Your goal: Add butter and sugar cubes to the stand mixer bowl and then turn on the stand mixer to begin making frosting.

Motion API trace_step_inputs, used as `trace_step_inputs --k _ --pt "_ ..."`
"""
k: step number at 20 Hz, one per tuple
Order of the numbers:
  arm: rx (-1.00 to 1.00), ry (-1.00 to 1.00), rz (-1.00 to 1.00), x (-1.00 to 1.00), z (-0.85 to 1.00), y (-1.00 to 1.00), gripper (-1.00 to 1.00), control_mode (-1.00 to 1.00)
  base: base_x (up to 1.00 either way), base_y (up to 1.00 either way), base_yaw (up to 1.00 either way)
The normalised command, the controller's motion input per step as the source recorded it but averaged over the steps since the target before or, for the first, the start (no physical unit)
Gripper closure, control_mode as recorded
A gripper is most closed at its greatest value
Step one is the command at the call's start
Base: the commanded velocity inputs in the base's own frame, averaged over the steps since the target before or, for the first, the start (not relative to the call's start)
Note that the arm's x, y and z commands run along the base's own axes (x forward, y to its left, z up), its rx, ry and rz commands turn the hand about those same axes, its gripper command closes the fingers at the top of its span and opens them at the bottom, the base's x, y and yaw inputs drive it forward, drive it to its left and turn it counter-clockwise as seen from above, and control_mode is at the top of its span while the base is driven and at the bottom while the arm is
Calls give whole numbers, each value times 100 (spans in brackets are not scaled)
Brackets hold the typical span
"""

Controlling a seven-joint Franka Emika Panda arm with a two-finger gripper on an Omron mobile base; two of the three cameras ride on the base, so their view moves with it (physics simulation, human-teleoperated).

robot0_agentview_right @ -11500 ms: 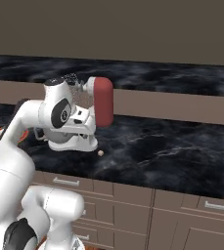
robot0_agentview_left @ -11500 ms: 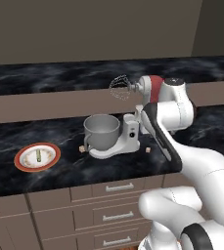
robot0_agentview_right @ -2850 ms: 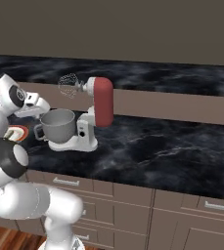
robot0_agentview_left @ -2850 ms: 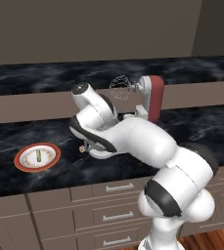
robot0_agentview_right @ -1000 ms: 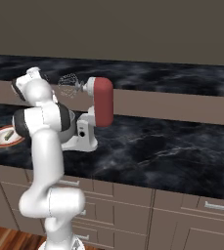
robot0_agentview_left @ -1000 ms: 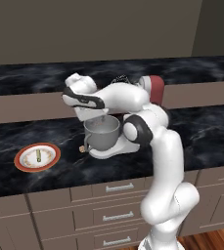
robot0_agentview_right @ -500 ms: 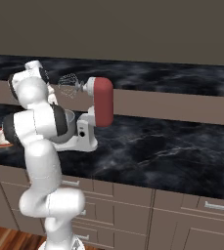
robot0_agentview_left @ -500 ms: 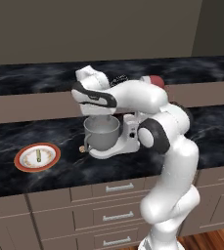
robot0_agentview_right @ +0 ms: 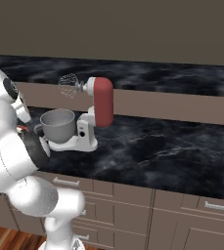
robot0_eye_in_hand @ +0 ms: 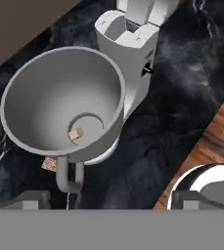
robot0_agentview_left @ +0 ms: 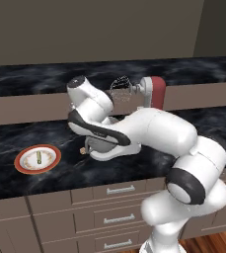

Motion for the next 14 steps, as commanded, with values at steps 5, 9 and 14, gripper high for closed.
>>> trace_step_inputs --k 5,9,14 --pt "0 -35 -47 -54 -1 70 -100 -100 0 0 0" --pt "-1 -23 -51 -3 -4 78 -100 -100 0 0 0" --pt "-3 -5 -51 13 -17 65 -100 -100 0 0 0"
